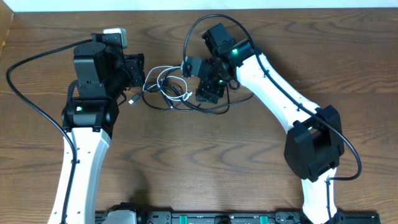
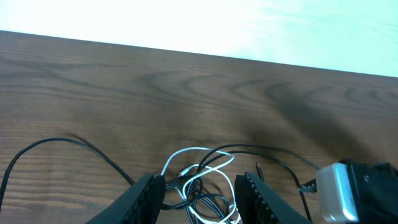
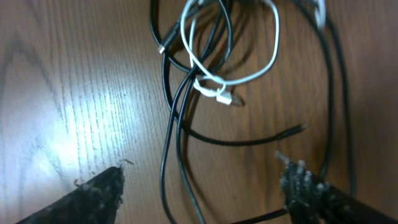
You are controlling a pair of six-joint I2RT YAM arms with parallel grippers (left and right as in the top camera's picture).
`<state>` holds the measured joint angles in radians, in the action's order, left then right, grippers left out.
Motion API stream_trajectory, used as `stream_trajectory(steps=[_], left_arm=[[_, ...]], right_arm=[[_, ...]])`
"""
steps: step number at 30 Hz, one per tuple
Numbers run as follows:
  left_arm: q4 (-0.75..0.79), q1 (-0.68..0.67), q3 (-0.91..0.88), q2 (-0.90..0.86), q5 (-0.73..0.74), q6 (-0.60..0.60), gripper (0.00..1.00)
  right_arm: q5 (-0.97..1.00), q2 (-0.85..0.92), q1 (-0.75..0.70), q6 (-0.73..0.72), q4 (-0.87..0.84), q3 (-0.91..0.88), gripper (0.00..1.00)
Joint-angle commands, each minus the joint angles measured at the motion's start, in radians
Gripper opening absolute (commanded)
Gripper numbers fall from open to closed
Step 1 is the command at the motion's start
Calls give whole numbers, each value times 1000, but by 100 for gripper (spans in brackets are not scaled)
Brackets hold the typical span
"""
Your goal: Untangle cables
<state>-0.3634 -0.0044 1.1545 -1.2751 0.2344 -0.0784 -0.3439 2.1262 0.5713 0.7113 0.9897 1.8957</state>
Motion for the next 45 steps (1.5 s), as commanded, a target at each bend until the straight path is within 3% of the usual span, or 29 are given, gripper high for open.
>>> stream_trajectory(steps=[1,7,12,13,16,21,25,29,34,40,45], left_arm=[[-3,4,23,8,-10,-6,42],[-23,4,35,10,28,-14,43],[-59,4,84,10,39,-12,43],[-59,4,87,10,39,-13,43],[-70,4,87,10,39,-13,43],[-77,4,87,10,39,-13,43],[-78,4,87,10,34,-8,43],[-79,4,87,10,8,3,43],[-66,31,91,9,-109,52,43],[-89,130,127,9,-103,52,43],[-92,135,135,8,-104,52,43]], right_arm=[[0,-13,-1,171,31,42,84],[14,-13,-2,362,56,42,95],[163,-13,-1,346,13,42,93],[226,-13,-1,343,-15,42,99],[388,-13,4,251,-93,42,99],[481,-13,45,240,-146,42,99],[425,-13,78,251,-321,42,99],[122,-5,26,210,-388,42,99],[132,56,4,202,-414,42,99],[130,144,20,209,-465,42,93],[70,153,39,254,-478,47,96]])
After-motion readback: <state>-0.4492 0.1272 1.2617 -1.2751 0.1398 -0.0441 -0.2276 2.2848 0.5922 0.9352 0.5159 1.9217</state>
